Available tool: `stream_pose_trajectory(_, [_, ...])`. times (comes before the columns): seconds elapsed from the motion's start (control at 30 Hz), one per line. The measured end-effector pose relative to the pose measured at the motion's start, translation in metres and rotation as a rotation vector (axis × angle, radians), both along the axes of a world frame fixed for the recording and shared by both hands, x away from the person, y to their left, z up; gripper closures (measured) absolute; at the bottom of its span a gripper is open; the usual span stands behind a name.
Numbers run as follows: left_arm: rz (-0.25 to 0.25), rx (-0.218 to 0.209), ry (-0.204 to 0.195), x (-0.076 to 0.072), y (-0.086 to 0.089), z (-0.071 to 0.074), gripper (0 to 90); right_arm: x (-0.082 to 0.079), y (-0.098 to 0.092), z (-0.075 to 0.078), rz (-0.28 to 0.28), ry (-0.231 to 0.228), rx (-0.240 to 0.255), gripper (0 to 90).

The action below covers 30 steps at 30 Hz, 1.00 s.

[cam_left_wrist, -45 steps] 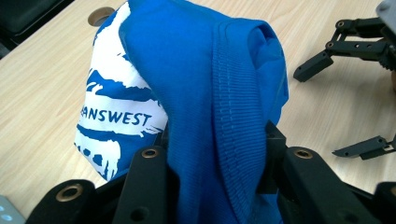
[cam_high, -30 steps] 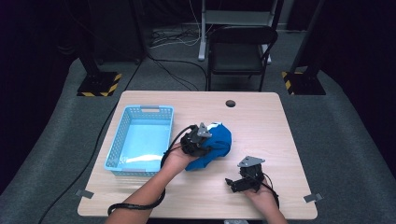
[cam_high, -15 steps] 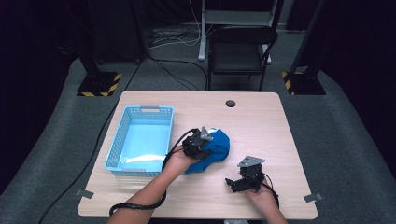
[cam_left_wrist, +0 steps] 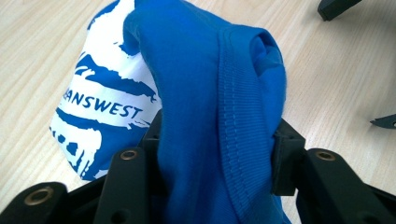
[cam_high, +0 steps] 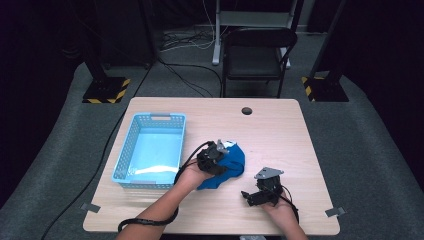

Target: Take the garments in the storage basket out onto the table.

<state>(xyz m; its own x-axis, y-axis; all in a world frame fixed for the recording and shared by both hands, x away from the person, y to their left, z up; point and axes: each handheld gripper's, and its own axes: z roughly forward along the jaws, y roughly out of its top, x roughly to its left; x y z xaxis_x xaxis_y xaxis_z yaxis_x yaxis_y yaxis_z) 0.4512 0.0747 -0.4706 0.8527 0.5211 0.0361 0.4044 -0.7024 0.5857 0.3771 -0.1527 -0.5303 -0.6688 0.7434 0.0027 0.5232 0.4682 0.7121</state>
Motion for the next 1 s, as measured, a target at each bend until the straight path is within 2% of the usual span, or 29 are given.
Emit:
stream_pose_trajectory(0.2, [0.014,-0.007,0.009,0.001,0.001,-0.002,47.2,0.000,0.000,0.000,0.000,0.000,0.001,0.0])
stream_pose_trajectory(0.3, [0.030,-0.003,0.004,0.002,0.001,-0.002,39.9,0.000,0.000,0.000,0.000,0.000,0.001,0.0])
stream_pose_trajectory(0.33, [0.040,-0.002,0.000,0.003,0.002,-0.001,34.8,0.000,0.000,0.000,0.000,0.000,0.001,0.0])
stream_pose_trajectory(0.4, [0.051,-0.024,0.001,0.003,0.005,0.001,29.4,0.000,0.000,0.000,0.000,0.001,0.001,0.0])
stream_pose_trajectory(0.67, [0.044,-0.048,-0.014,-0.001,0.010,0.012,22.3,0.000,0.000,0.000,0.000,0.001,0.002,0.0])
stream_pose_trajectory(0.83, [0.039,-0.058,-0.031,-0.004,0.013,0.016,15.1,0.000,0.000,0.000,0.000,0.000,0.001,0.0])
stream_pose_trajectory(1.0, [0.029,-0.066,-0.049,-0.006,0.017,0.017,11.4,0.000,0.000,0.000,-0.001,0.001,0.002,0.0])
